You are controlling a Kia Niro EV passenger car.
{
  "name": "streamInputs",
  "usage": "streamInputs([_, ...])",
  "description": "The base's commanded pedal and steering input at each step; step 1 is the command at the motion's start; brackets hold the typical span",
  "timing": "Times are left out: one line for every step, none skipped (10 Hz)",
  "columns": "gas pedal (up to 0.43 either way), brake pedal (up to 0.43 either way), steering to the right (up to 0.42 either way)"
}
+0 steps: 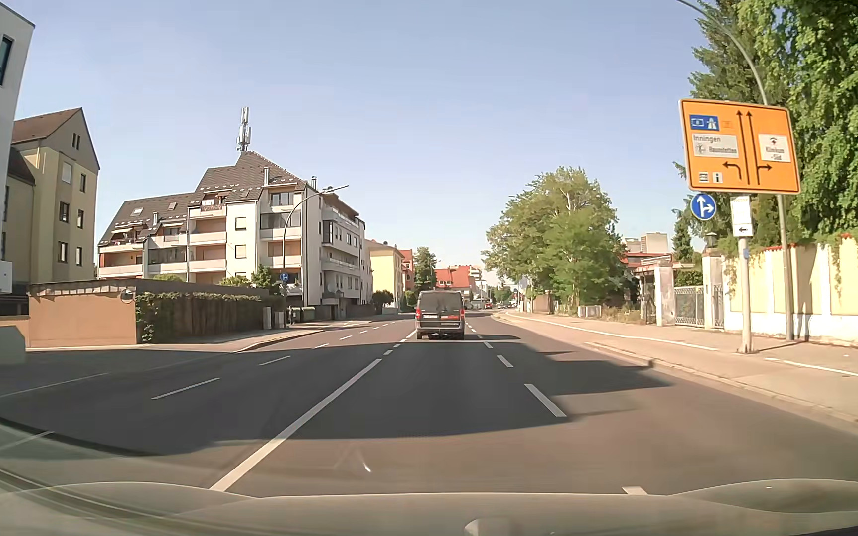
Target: Follow the waypoints while adhering to traffic rules and regulations
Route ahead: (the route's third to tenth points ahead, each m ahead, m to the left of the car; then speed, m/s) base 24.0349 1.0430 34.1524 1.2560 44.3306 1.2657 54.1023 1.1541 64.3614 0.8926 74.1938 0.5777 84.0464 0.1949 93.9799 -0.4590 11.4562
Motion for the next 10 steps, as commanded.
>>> streamInputs([0.039, 0.0, 0.001])
streamInputs([0.039, 0.0, 0.001])
streamInputs([0.039, 0.0, 0.001])
streamInputs([0.028, 0.0, 0.002])
streamInputs([0.028, 0.0, 0.002])
streamInputs([0.02, 0.0, 0.003])
streamInputs([0.008, 0.0, 0.003])
streamInputs([0.008, 0.0, 0.0])
streamInputs([0.0, 0.0, -0.005])
streamInputs([0.0, 0.0, -0.009])
